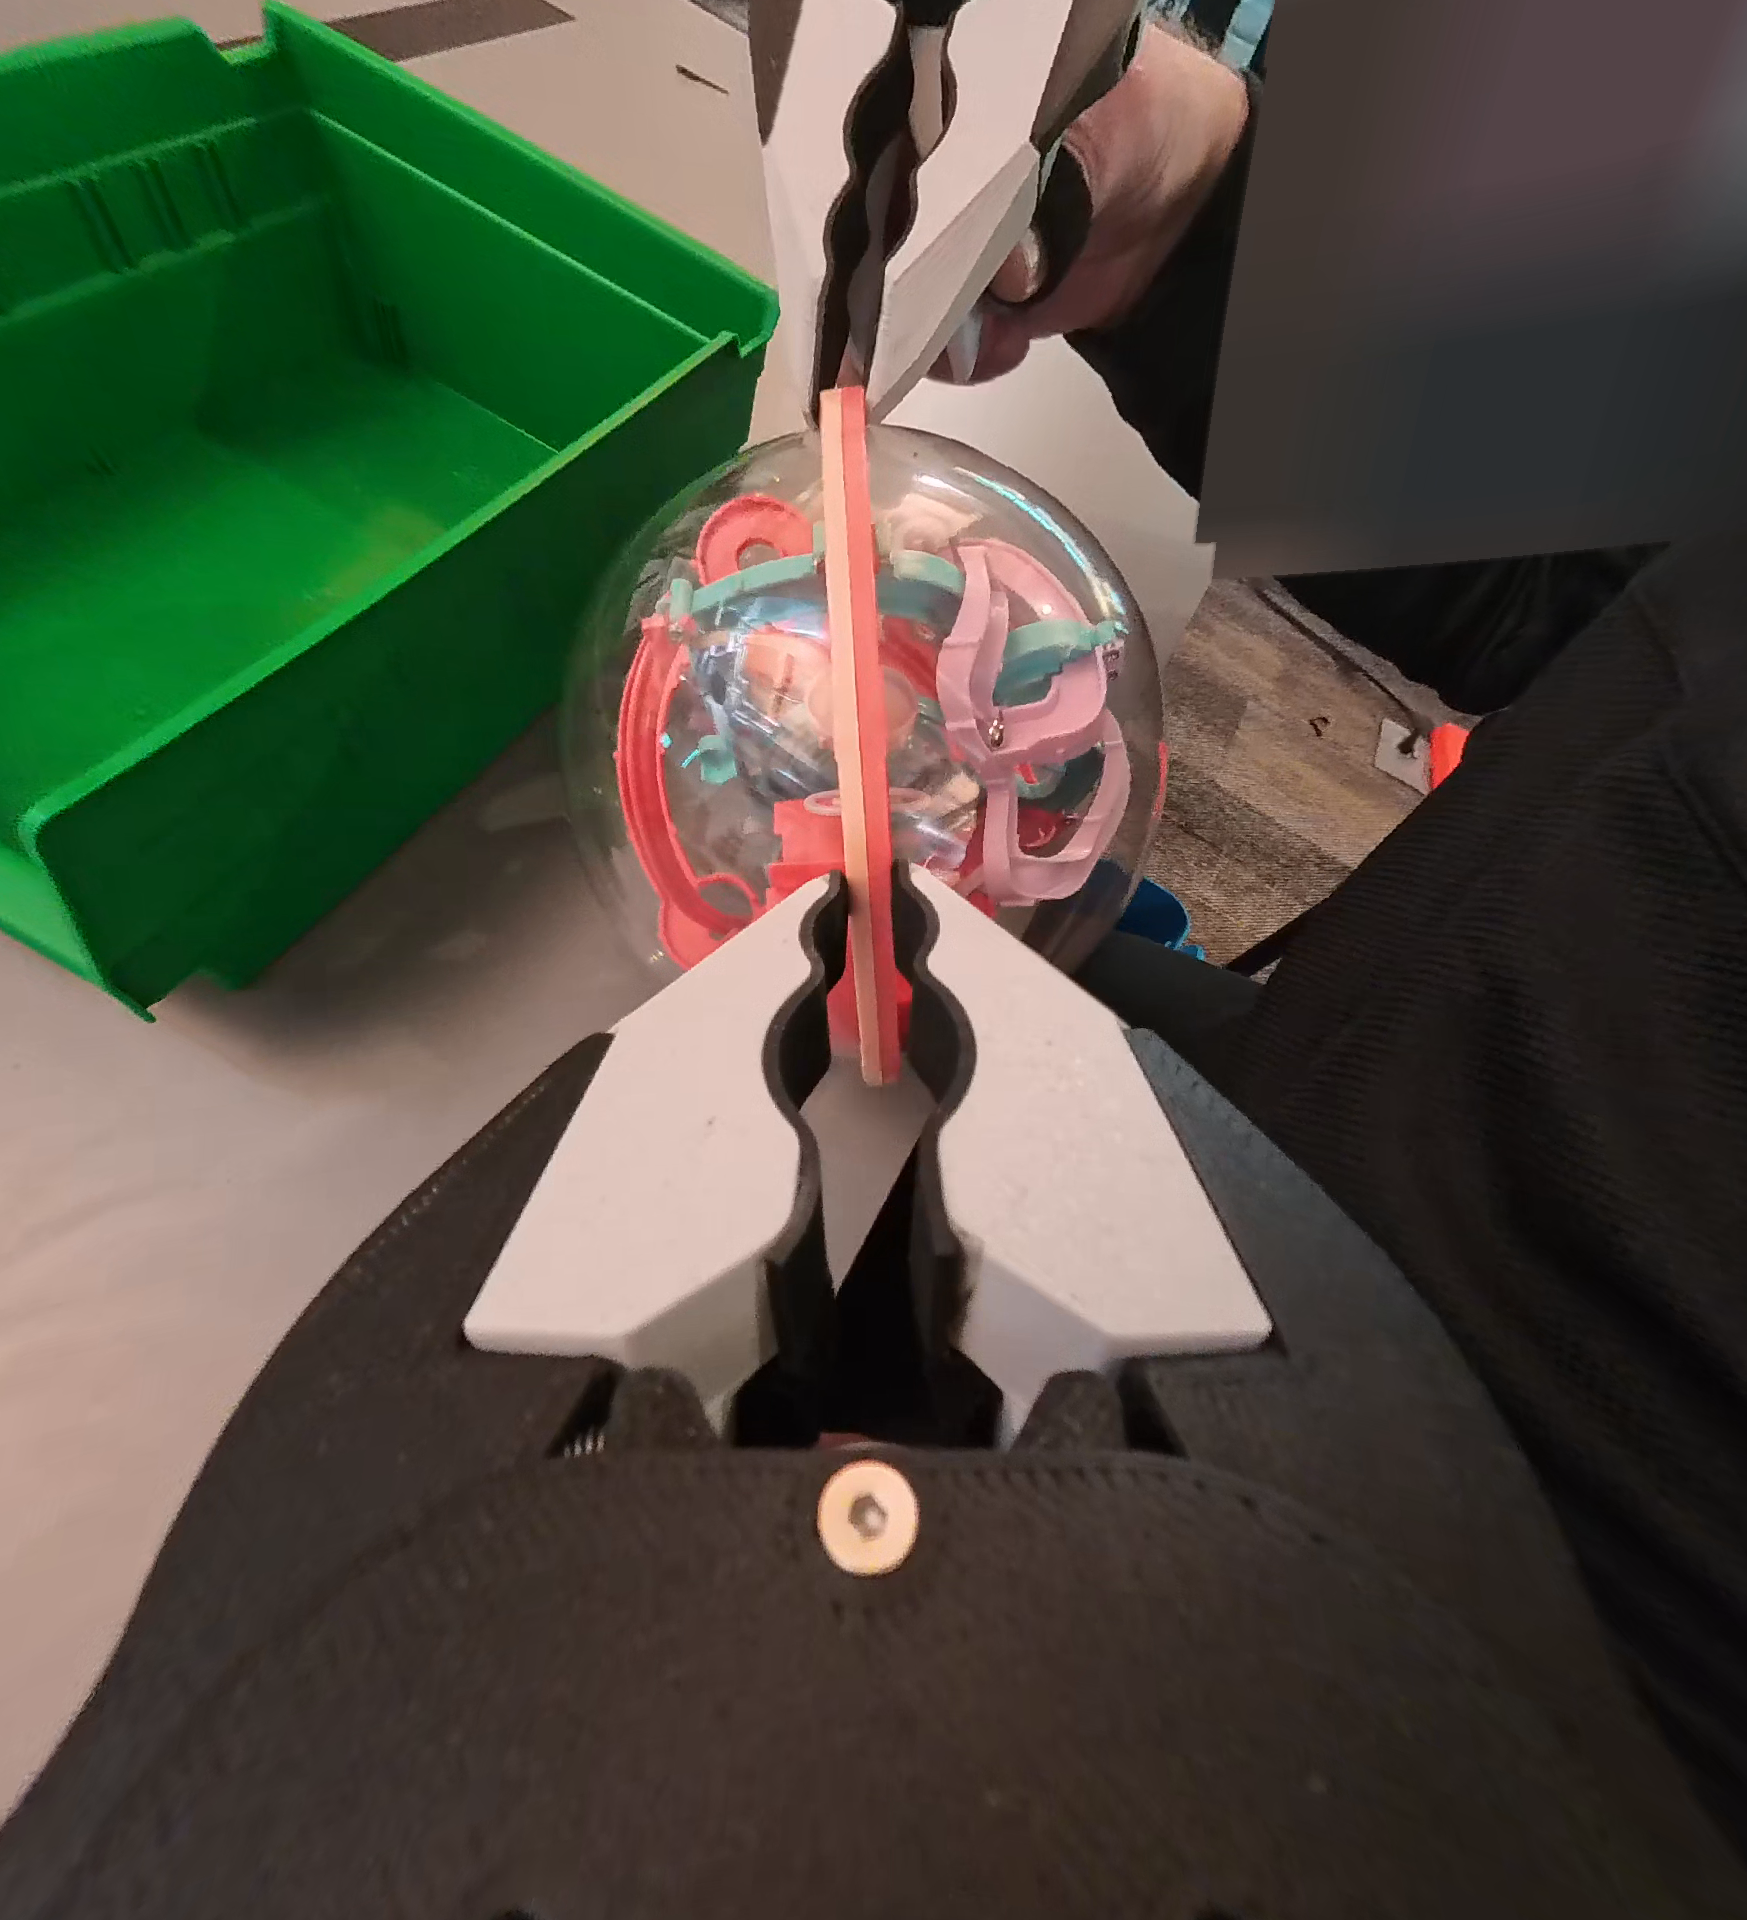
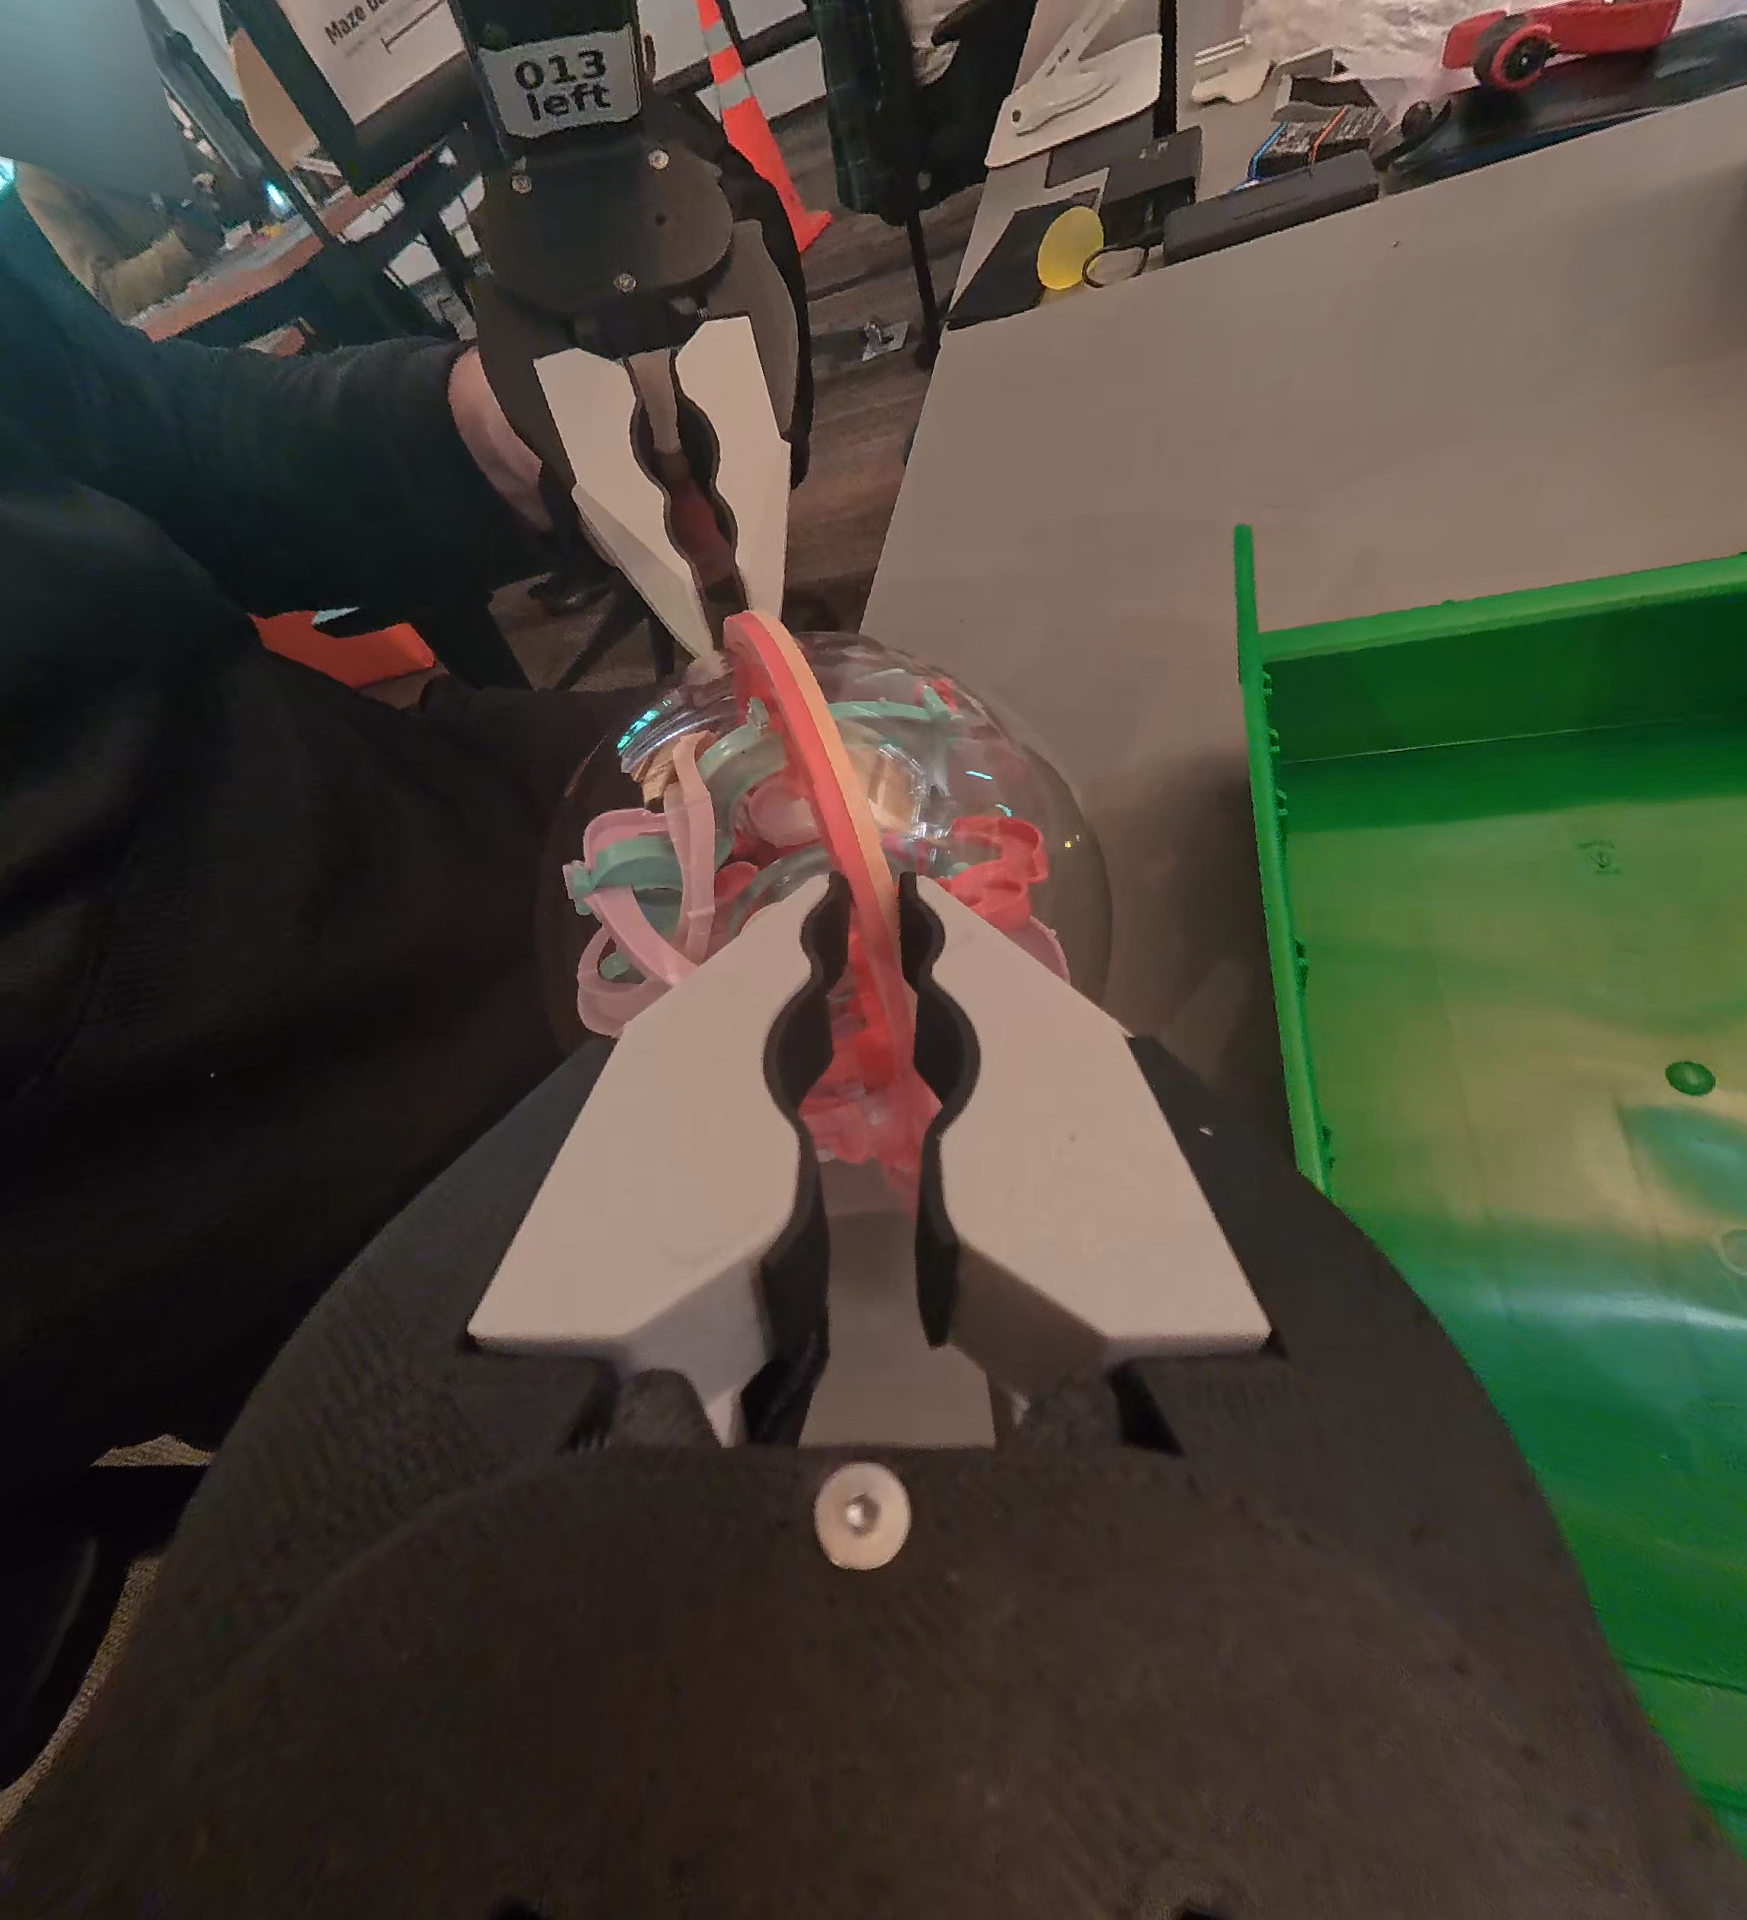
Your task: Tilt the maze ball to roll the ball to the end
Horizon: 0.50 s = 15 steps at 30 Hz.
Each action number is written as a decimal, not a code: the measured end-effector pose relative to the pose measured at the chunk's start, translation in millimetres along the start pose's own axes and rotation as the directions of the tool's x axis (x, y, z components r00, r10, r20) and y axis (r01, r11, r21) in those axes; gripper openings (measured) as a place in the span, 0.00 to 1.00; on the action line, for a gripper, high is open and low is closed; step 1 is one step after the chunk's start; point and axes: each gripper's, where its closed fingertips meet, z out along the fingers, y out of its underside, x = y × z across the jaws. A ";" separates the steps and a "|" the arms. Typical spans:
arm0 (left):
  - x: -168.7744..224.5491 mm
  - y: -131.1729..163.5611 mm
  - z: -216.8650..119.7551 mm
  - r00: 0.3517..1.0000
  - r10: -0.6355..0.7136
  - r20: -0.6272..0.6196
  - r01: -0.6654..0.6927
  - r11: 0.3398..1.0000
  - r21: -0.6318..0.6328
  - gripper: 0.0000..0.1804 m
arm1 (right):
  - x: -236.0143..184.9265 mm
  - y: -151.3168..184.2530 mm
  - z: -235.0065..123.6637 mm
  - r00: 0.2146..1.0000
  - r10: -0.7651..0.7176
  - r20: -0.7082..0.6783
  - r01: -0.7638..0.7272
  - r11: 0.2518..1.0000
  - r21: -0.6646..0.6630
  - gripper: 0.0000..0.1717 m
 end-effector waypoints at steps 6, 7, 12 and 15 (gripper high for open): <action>-2.9 -1.3 1.0 1.000 -0.027 -0.015 0.027 1.000 0.013 0.03 | 4.0 2.4 -0.1 1.000 0.030 0.001 -0.030 0.999 0.011 0.05; -3.1 -1.5 1.3 0.999 -0.031 -0.019 0.031 0.999 0.014 0.03 | 4.7 3.1 0.0 0.999 0.035 0.001 -0.035 0.999 0.012 0.05; -5.3 -2.6 2.7 0.999 -0.038 -0.026 0.039 0.999 0.018 0.03 | 8.6 4.7 -0.5 0.999 0.053 -0.004 -0.053 0.998 0.018 0.04; -7.0 -3.5 3.4 0.999 -0.030 -0.019 0.030 0.999 0.024 0.03 | 10.5 5.5 -0.9 0.998 0.060 -0.008 -0.060 0.998 0.020 0.05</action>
